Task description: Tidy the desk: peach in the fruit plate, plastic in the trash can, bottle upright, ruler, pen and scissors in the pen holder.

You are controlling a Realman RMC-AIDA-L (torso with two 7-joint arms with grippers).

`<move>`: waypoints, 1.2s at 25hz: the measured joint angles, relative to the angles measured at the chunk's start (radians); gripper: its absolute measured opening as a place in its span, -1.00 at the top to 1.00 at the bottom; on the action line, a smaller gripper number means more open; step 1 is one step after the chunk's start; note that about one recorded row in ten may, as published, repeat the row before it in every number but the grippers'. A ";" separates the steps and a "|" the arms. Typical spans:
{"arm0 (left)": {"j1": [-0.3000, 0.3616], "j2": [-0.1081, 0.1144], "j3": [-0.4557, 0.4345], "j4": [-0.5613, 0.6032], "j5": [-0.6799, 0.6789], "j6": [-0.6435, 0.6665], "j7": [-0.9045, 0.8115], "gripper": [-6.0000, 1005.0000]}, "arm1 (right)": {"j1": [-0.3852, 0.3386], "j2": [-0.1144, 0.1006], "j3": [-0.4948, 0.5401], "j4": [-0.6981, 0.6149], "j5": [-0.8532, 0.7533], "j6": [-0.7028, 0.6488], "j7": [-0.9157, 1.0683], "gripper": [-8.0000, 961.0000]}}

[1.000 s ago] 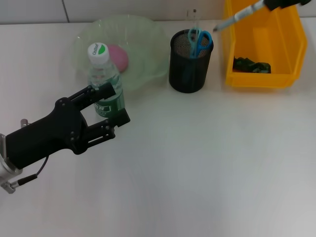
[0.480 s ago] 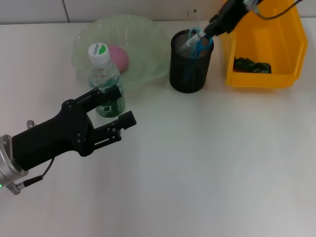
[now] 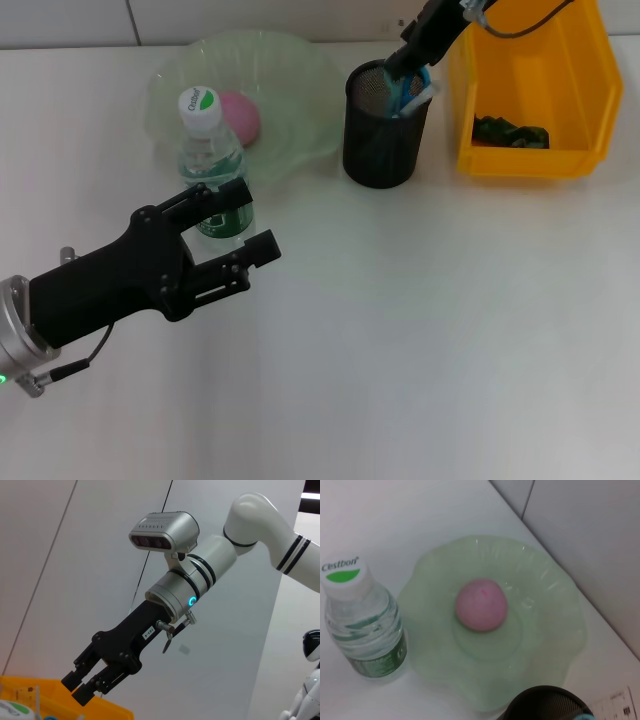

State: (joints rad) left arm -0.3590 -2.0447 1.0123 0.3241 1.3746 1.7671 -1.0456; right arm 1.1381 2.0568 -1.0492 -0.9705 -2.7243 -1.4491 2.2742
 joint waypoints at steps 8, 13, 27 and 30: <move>0.004 0.026 0.009 0.001 0.000 0.029 -0.018 -0.56 | -0.178 0.007 0.019 -0.251 0.188 -0.038 -0.002 -0.11; 0.013 0.066 0.021 0.001 0.000 0.044 -0.039 -0.56 | -0.465 -0.015 0.091 -0.399 0.592 -0.125 -0.103 -0.41; 0.022 0.122 0.017 0.067 0.159 0.058 -0.098 -0.56 | -0.791 -0.097 0.287 0.547 0.921 -0.471 -1.090 -0.44; 0.018 0.122 0.017 0.070 0.164 0.058 -0.105 -0.56 | -0.812 -0.075 0.283 0.533 0.896 -0.495 -1.122 -0.45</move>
State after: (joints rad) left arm -0.3414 -1.9227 1.0292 0.3937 1.5382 1.8256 -1.1510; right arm 0.3261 1.9817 -0.7660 -0.4375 -1.8286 -1.9438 1.1522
